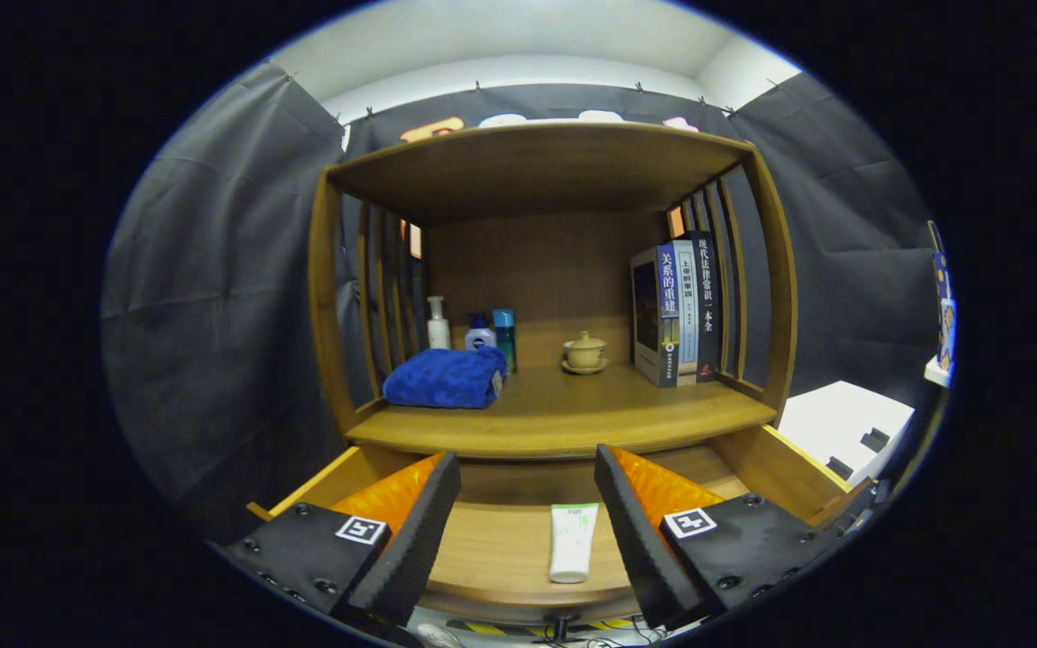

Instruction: Pull open the drawer, take out the items inside it, and place them on the countertop above the cabinet.

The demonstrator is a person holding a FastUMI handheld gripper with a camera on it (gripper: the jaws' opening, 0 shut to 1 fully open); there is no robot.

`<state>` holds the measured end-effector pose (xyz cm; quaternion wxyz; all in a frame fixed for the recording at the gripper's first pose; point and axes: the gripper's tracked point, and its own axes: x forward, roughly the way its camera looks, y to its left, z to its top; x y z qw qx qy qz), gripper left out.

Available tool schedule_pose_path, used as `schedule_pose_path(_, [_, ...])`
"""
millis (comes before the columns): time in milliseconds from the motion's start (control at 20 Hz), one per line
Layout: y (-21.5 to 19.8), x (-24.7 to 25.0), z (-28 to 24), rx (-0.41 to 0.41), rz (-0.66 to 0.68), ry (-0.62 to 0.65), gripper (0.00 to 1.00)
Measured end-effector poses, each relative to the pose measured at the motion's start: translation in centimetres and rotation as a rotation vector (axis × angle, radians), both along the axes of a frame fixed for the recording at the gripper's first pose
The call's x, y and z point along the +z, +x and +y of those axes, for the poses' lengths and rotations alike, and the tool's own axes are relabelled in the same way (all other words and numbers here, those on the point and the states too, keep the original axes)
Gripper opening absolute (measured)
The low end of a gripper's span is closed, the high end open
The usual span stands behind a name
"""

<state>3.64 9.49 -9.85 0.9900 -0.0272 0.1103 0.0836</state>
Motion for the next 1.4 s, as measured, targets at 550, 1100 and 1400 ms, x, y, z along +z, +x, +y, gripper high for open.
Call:
schedule_pose_path(550, [5.8,-8.1,-2.6,-0.091,0.472,-0.106,0.97])
schedule_pose_path(1100, [4.3,-14.6,-3.1,-0.093,0.868,-0.154,0.97])
schedule_pose_path(1400, [4.1,-16.2,-4.0,-0.121,0.972,-0.176,0.97])
